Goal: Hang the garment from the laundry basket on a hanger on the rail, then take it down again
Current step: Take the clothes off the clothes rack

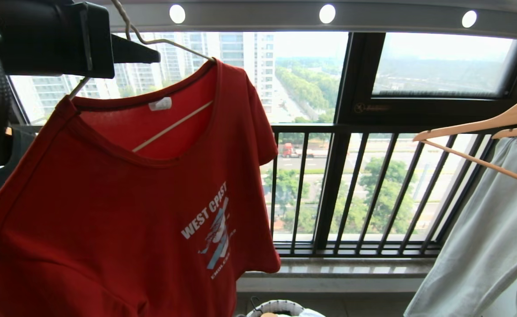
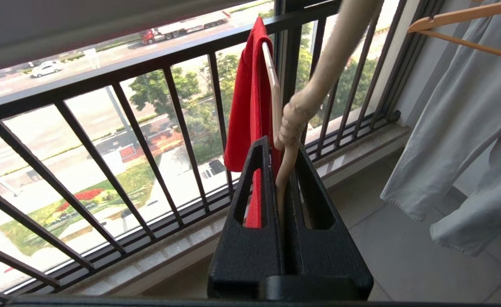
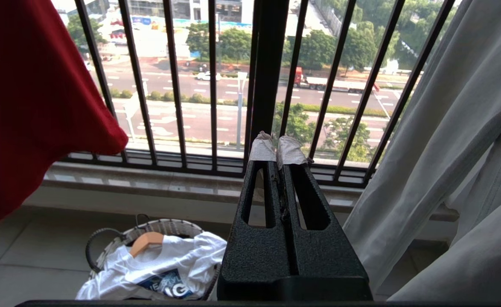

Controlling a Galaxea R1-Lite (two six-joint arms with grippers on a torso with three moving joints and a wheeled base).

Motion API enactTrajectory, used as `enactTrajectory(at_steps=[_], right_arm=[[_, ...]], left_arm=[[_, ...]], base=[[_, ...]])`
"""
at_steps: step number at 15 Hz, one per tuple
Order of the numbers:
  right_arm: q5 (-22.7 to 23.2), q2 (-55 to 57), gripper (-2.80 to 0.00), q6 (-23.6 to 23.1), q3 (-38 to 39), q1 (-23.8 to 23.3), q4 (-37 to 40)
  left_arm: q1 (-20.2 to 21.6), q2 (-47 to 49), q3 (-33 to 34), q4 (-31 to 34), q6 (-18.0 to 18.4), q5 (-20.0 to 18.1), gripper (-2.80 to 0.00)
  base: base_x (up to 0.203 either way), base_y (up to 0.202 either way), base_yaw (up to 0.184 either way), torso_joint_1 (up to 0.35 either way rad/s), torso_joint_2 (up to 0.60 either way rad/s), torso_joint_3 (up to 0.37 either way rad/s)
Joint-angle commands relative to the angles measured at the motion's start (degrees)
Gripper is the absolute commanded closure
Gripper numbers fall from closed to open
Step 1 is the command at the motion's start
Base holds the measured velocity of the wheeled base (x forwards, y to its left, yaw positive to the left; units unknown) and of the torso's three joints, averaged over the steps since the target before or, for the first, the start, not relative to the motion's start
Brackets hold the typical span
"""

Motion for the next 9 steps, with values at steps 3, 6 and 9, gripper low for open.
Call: enactTrajectory(at_steps=[3,6,9], right_arm=[[0.05,0.07,0.0,0.04,0.04,0.0,0.04],[-0.37,0.04,0.0,0.3,-1.36,0.0,-0.23],[-0.18,2.86,0.0,2.8,-12.99,0.0,3.32]], left_arm=[[-0.85,-8.33,10.2,4.07,-0.33,-0.27,0.0],[-0.89,-10.77,19.77,4.01,-1.8,-0.25,0.0],[-0.89,-11.29,28.61,-4.85,-3.76,-0.22,0.0]], base=[[0.0,0.0,0.0,0.0,0.0,0.0],[0.0,0.0,0.0,0.0,0.0,0.0],[0.0,0.0,0.0,0.0,0.0,0.0]])
